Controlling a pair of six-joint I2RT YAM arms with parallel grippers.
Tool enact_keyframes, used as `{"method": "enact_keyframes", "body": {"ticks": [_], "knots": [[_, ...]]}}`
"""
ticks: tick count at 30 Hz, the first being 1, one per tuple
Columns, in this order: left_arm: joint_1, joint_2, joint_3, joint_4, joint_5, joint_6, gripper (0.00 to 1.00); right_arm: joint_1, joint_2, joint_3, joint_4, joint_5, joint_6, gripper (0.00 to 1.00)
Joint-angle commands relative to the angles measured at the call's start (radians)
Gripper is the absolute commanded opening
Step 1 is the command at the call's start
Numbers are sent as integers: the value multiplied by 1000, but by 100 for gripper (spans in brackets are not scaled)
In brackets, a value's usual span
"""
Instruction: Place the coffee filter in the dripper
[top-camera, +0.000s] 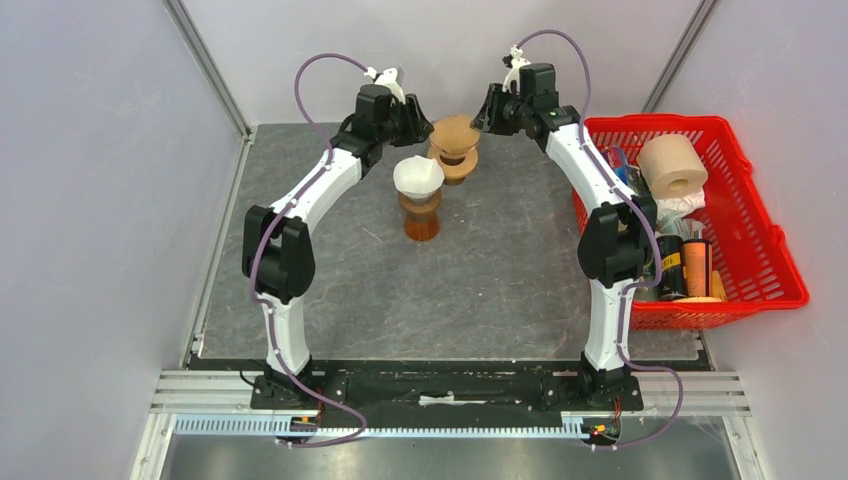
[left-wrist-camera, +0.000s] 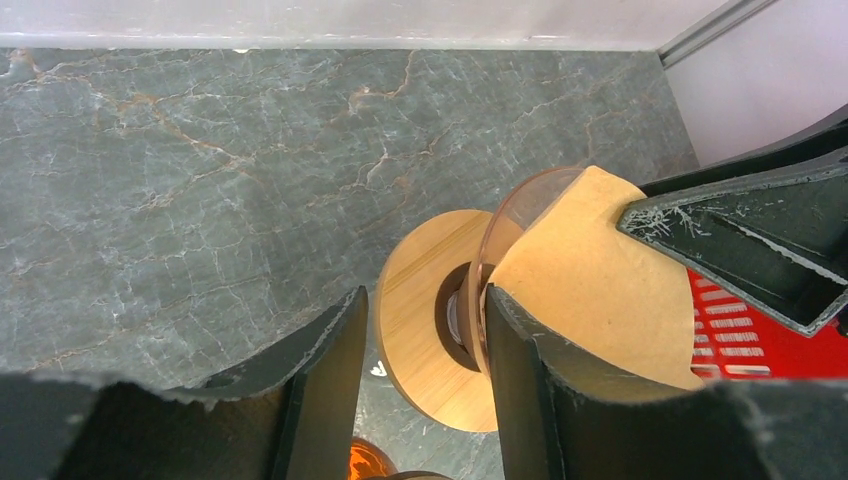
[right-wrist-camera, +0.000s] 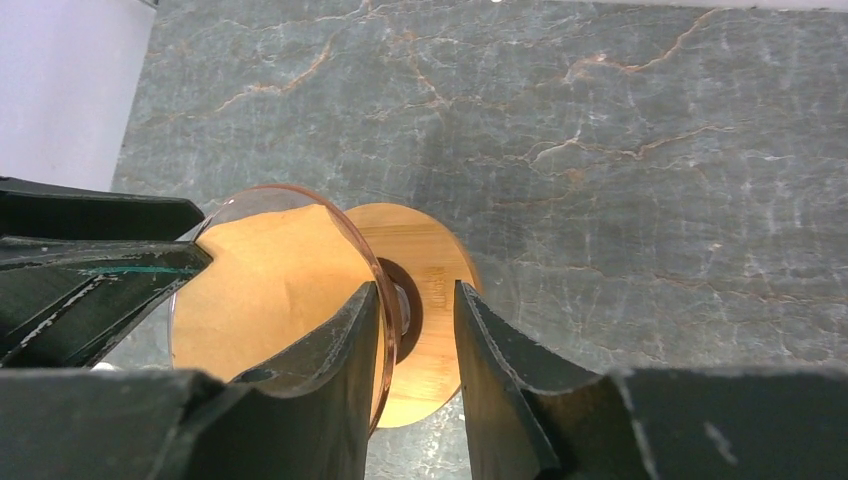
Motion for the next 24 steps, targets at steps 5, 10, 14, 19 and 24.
{"method": "enact_keyframes", "body": {"ticks": [5,10,14,19,24], "knots": [[12,-10,18,3,63,-27,52,-14,5,24,45,-142,23,39],[11,-38,-12,23,87,-16,52,-13,-8,7,50,-152,13,41],[11,-54,-11,22,99,-10,55,-14,-25,13,53,-156,11,45],[11,-77,5,23,103,-4,69,-14,-51,26,59,-118,15,54],[10,-120,34,4,100,15,88,-15,-118,3,81,-19,21,75]]}}
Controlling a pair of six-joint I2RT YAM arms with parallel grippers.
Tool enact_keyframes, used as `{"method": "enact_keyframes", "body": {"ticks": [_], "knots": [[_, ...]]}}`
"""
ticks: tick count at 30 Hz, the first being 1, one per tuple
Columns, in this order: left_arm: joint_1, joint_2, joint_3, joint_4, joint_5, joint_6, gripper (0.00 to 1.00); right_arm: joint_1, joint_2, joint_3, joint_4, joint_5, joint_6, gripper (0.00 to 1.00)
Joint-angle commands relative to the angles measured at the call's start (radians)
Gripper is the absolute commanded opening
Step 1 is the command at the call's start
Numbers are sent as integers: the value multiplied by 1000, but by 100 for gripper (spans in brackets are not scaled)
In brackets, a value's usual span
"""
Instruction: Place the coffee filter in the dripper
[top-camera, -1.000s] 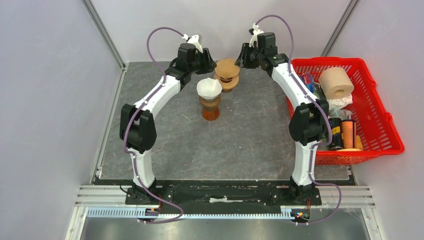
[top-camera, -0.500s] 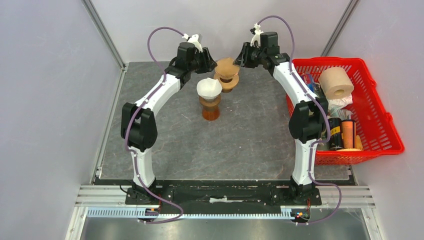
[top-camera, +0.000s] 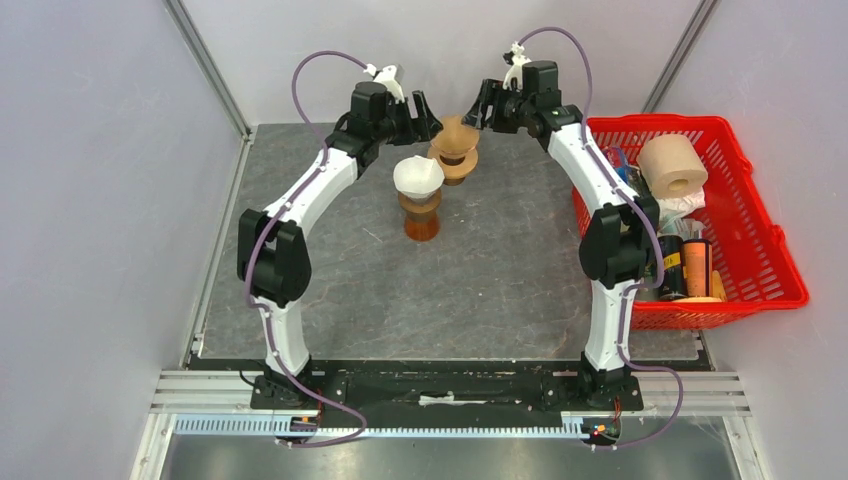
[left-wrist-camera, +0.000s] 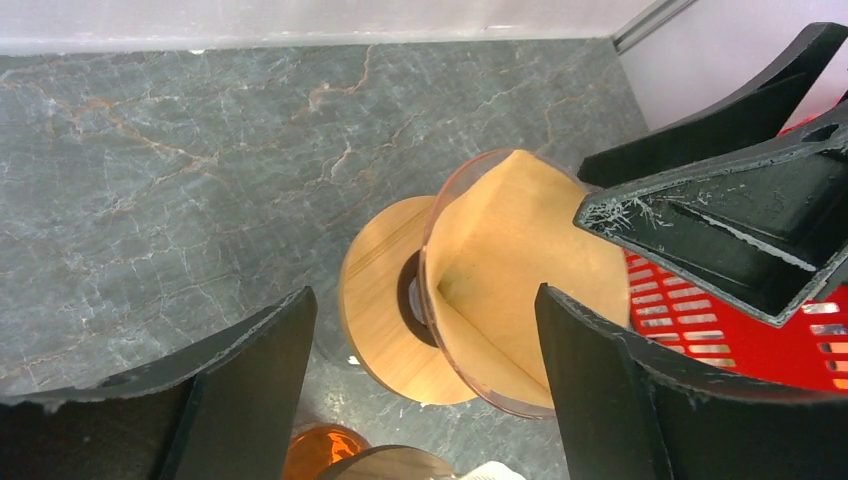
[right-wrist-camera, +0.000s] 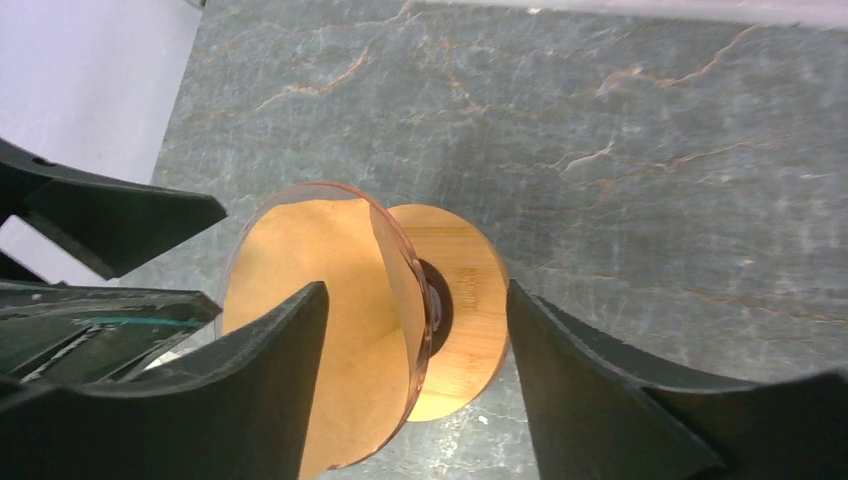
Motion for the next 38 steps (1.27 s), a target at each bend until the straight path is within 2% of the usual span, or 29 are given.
{"method": "enact_keyframes", "body": {"ticks": [1,2,3,6,9,13,16,19,21,24,28,38], "knots": [[5,-113,44,3,10,26,88,-6,-139,-16,64,85,-4,82],[4,-137,38,-1,6,35,88,-9,-164,-34,69,90,0,95],[4,-162,23,-5,-2,46,89,-14,-191,-63,78,102,12,97],[4,-304,-90,7,-66,75,90,-38,-313,-210,124,144,49,97],[4,-491,-299,27,-210,79,90,-45,-466,-388,149,260,51,97],[4,-793,-614,2,-511,21,91,-45,-672,-679,143,369,84,97],[4,-1021,-848,-15,-718,-91,91,-45,-827,-885,150,380,120,97],[4,-1242,-1093,91,-728,-162,91,-45,-938,-1092,198,403,140,97],[4,-1356,-1194,131,-727,-223,91,-45,-988,-1199,261,397,149,97],[4,-1420,-1241,112,-719,-240,91,-46,-1033,-1294,332,391,169,97],[5,-1373,-1197,-25,-732,-249,92,-45,-1043,-1327,337,394,171,97],[5,-1378,-1214,13,-736,-236,92,-45,-1035,-1343,375,419,180,97]]}}
